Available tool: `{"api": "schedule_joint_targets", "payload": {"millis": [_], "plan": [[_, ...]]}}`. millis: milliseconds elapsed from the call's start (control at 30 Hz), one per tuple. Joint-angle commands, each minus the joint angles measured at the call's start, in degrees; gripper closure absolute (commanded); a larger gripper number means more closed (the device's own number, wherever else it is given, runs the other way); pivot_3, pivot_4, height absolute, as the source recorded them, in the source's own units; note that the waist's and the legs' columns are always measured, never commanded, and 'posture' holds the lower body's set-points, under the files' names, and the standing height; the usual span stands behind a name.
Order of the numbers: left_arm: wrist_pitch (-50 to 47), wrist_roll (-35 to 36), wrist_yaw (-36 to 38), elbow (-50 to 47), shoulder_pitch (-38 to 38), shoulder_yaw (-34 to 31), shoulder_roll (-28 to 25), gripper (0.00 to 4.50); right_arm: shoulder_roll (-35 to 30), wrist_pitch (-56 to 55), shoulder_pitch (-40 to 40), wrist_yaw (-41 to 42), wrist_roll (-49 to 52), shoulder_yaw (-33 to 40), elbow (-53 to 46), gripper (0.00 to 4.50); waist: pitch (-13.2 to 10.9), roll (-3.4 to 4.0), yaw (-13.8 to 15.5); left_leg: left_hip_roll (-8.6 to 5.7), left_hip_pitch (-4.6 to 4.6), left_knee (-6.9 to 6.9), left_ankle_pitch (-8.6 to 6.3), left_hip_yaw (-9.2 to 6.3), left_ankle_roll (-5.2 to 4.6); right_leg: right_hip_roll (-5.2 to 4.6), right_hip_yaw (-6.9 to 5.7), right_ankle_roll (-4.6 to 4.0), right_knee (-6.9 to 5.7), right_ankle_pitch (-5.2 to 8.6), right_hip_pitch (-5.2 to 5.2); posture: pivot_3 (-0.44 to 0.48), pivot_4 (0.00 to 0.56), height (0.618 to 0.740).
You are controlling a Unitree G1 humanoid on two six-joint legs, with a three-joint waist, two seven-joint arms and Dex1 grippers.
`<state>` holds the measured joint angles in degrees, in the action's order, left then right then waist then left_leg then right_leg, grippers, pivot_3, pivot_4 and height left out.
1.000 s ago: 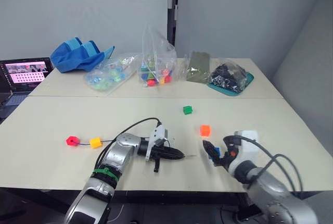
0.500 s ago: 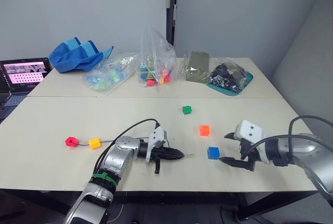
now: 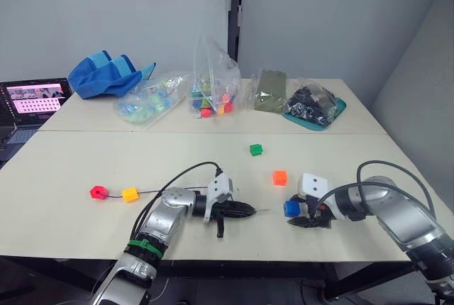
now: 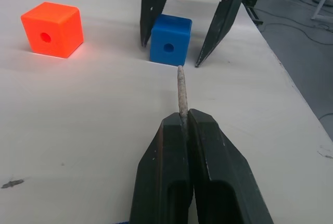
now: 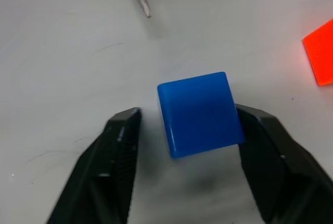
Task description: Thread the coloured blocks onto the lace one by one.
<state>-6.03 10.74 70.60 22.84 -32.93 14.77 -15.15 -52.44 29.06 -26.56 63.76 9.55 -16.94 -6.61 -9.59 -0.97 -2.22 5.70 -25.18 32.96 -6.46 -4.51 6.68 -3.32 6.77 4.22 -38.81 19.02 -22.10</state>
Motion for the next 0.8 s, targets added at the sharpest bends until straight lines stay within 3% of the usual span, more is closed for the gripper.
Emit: {"api": "schedule_joint_targets", "payload": {"millis": [33, 67, 100, 300, 800], "plan": [[0.2, 0.3, -0.5, -2.7, 0.0, 0.0, 0.1, 4.5, -0.7, 1.3, 0.5, 0.1, -0.5, 1.5, -2.6, 2.91, 0.0, 0.0, 0.0, 0.0, 0.0, 0.0, 0.0, 0.0, 0.0, 0.0, 0.0, 0.0, 0.0, 0.0, 0.0, 0.0, 0.15, 0.74], [0.1, 0.4, -0.4, -2.8, 0.0, 0.1, 0.0, 4.5, -1.0, 1.5, 0.8, 0.5, -0.2, 1.7, -3.6, 3.26, 0.0, 0.0, 0.0, 0.0, 0.0, 0.0, 0.0, 0.0, 0.0, 0.0, 0.0, 0.0, 0.0, 0.0, 0.0, 0.0, 0.15, 0.74], [0.1, 0.4, -0.4, -2.9, 0.0, 0.1, -0.1, 4.5, -1.2, 1.8, 1.1, 0.7, 0.0, 1.9, -4.4, 3.32, 0.0, 0.0, 0.0, 0.0, 0.0, 0.0, 0.0, 0.0, 0.0, 0.0, 0.0, 0.0, 0.0, 0.0, 0.0, 0.0, 0.15, 0.74], [-2.8, 0.6, 1.6, -3.7, 0.0, 1.5, -1.0, 4.5, -2.5, 6.8, 4.1, 2.6, 3.0, 2.1, -11.3, 3.32, 0.0, 0.0, 0.0, 0.0, 0.0, 0.0, 0.0, 0.0, 0.0, 0.0, 0.0, 0.0, 0.0, 0.0, 0.0, 0.0, 0.15, 0.74], [-4.2, 0.5, 3.8, -4.0, -0.9, 4.1, 0.0, 4.5, -1.8, 6.4, 5.1, 2.5, 1.6, 0.8, -11.2, 3.32, 0.0, 0.0, 0.1, 0.0, 0.0, 0.02, 0.0, 0.0, 0.0, 0.0, 0.0, 0.01, 0.0, 0.0, 0.02, 0.0, 0.15, 0.74]]}}
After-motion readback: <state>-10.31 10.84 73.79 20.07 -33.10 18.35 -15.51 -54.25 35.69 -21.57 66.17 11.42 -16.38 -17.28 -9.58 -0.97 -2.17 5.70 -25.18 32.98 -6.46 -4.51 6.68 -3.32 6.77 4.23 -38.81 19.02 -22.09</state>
